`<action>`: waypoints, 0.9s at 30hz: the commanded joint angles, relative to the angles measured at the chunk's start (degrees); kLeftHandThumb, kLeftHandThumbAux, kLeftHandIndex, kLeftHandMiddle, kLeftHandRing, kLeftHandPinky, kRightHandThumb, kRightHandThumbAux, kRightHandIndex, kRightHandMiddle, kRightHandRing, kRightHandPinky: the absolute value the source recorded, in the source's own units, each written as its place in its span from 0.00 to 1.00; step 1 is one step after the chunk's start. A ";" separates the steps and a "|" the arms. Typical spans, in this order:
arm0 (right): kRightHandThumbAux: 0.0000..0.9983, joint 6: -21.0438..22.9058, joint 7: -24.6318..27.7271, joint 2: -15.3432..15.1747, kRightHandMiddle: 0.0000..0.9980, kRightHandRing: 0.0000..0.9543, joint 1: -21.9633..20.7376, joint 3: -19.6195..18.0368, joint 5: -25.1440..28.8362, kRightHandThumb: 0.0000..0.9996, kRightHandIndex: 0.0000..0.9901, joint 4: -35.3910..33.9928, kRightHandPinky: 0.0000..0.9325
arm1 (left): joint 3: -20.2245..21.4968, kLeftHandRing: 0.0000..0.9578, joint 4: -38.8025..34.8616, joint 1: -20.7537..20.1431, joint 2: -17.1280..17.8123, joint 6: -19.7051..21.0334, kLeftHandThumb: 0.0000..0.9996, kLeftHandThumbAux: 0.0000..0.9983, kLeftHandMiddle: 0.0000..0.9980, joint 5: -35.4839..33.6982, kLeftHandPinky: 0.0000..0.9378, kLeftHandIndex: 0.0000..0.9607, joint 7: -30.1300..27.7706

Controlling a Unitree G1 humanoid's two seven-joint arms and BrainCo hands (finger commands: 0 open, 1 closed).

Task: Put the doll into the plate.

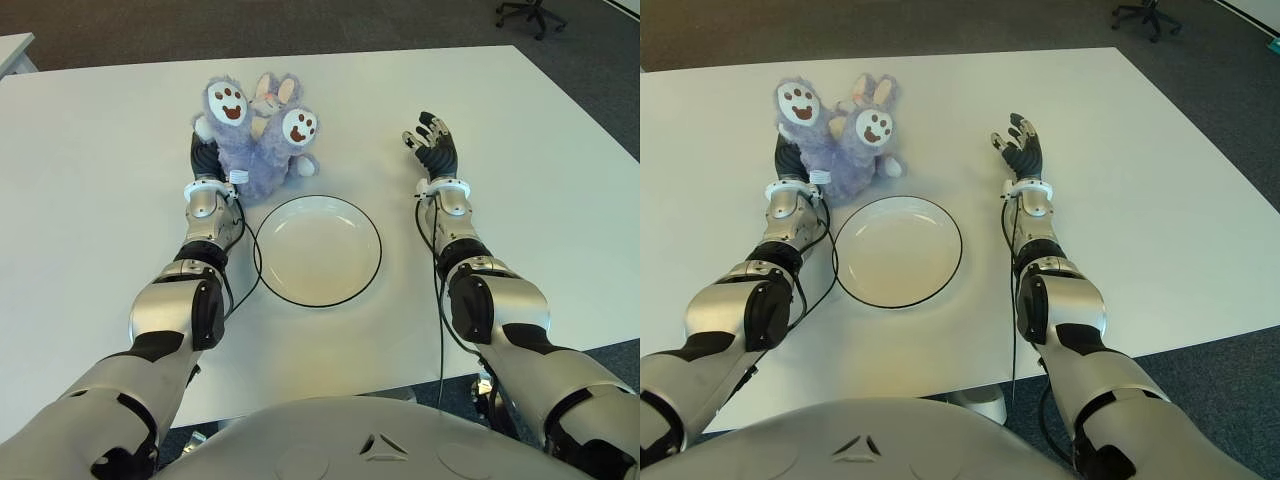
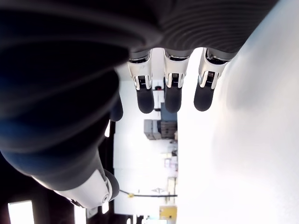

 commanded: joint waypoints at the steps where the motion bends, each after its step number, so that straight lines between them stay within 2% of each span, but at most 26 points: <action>1: 0.81 1.97 -0.16 1.17 0.11 0.09 4.53 0.09 0.41 0.47 0.15 2.82 0.12 | -0.39 0.49 1.41 0.36 -0.59 0.21 0.84 0.66 0.45 0.73 0.49 0.48 1.03; 6: 0.81 1.90 -0.27 1.07 0.12 0.09 4.57 0.13 0.35 0.48 0.15 2.82 0.12 | -0.70 0.52 1.55 0.30 -0.60 -0.11 0.84 0.66 0.45 1.22 0.51 0.49 1.50; 18: 0.82 1.48 -0.91 0.88 0.13 0.10 4.59 0.42 0.11 0.50 0.19 2.84 0.12 | -1.86 0.67 1.85 0.18 -0.46 -1.01 0.83 0.66 0.51 3.40 0.64 0.43 3.75; 20: 0.82 1.42 -0.90 0.85 0.13 0.10 4.60 0.43 0.12 0.50 0.18 2.84 0.12 | -2.15 0.68 1.87 0.13 -0.44 -0.85 0.83 0.66 0.51 3.71 0.61 0.42 4.48; 23: 0.83 1.41 -0.93 0.87 0.13 0.10 4.57 0.43 0.17 0.50 0.18 2.83 0.13 | -2.70 0.69 1.95 0.04 -0.33 -0.30 0.83 0.66 0.52 4.23 0.62 0.42 5.93; 24: 0.83 1.41 -0.95 0.88 0.13 0.10 4.56 0.42 0.18 0.50 0.17 2.83 0.13 | -2.88 0.71 1.99 0.00 -0.29 -0.06 0.84 0.66 0.53 4.45 0.67 0.43 6.49; 26: 0.83 1.38 -1.04 0.91 0.13 0.10 4.59 0.40 0.21 0.49 0.17 2.83 0.13 | -3.26 0.72 2.05 -0.08 -0.24 0.62 0.84 0.66 0.53 5.03 0.68 0.43 7.88; 27: 0.83 1.35 -1.09 0.93 0.13 0.11 4.61 0.38 0.22 0.49 0.17 2.82 0.13 | -3.42 0.74 2.08 -0.12 -0.22 0.98 0.84 0.66 0.54 5.31 0.73 0.43 8.56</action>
